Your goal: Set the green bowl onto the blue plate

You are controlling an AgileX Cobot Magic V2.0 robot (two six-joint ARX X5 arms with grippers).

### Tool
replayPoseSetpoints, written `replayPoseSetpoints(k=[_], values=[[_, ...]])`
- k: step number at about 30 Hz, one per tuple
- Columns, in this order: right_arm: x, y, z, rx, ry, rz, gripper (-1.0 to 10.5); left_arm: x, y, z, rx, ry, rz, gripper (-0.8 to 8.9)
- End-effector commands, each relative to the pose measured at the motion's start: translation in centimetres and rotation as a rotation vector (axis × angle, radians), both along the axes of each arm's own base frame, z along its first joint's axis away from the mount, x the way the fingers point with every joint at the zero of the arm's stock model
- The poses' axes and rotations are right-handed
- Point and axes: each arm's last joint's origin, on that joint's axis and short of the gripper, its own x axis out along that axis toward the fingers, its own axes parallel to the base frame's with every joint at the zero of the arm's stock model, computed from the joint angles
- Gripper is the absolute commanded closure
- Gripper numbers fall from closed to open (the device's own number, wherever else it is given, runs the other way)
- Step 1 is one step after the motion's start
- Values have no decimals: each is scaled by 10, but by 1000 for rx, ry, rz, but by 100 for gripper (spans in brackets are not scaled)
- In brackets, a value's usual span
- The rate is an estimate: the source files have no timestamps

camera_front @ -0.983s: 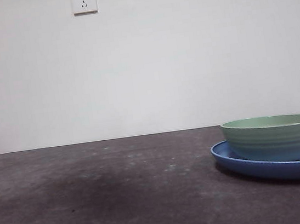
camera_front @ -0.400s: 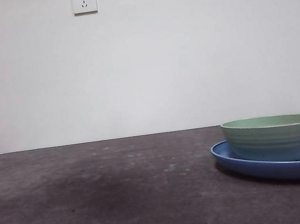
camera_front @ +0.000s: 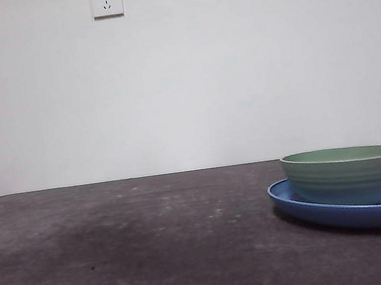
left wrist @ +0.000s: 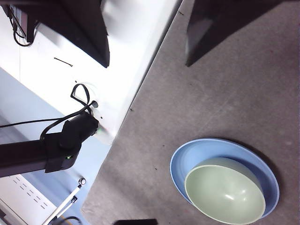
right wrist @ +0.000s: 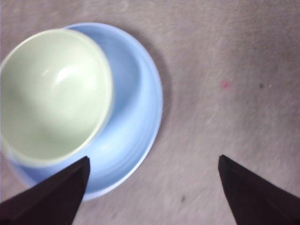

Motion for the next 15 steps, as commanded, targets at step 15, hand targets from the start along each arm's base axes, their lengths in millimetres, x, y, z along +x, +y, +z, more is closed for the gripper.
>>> replayPoseSetpoints(k=[15], values=[[71, -21, -65, 179, 127, 35, 617, 1, -2, 1, -5, -15, -20, 556]])
